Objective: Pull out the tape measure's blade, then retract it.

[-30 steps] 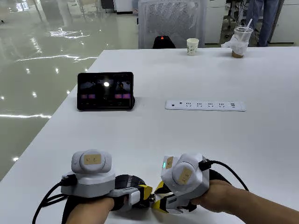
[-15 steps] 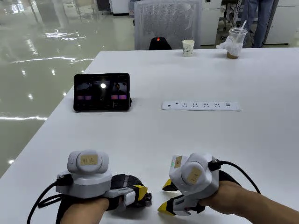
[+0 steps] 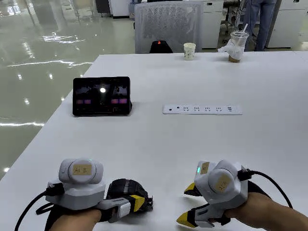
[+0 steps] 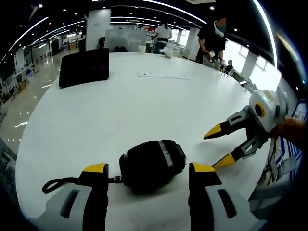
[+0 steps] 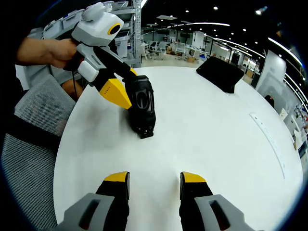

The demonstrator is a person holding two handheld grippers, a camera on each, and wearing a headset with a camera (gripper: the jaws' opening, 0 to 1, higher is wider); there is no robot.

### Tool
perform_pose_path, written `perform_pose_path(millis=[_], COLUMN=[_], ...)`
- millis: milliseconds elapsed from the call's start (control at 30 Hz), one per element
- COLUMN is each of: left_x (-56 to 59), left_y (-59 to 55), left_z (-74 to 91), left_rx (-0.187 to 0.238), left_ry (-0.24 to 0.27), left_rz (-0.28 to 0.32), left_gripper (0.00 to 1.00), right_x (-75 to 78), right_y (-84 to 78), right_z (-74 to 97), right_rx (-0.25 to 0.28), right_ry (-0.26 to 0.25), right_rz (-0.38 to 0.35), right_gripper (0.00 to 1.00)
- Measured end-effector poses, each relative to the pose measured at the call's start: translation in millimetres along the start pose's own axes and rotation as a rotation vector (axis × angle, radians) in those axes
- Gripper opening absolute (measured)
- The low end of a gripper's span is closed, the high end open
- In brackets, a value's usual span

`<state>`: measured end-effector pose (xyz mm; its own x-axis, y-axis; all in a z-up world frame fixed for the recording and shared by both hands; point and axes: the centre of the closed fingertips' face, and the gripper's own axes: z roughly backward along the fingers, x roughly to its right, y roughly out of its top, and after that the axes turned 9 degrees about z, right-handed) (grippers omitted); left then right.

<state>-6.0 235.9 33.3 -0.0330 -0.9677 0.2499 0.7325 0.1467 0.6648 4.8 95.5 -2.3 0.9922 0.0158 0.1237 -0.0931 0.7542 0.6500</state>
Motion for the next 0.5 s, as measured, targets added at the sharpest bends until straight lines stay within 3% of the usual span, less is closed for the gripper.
perform_pose_path(millis=[500], left_x=[-5.2], left_y=[-13.1], left_z=[18.9], left_rx=[0.002], left_ry=[-0.023], left_rz=[-0.066], left_gripper=[0.69], right_x=[-1.1], right_y=[-34.0], right_z=[43.7], right_rx=[-0.003], right_ry=[-0.09], right_rz=[-0.098], right_gripper=[0.51])
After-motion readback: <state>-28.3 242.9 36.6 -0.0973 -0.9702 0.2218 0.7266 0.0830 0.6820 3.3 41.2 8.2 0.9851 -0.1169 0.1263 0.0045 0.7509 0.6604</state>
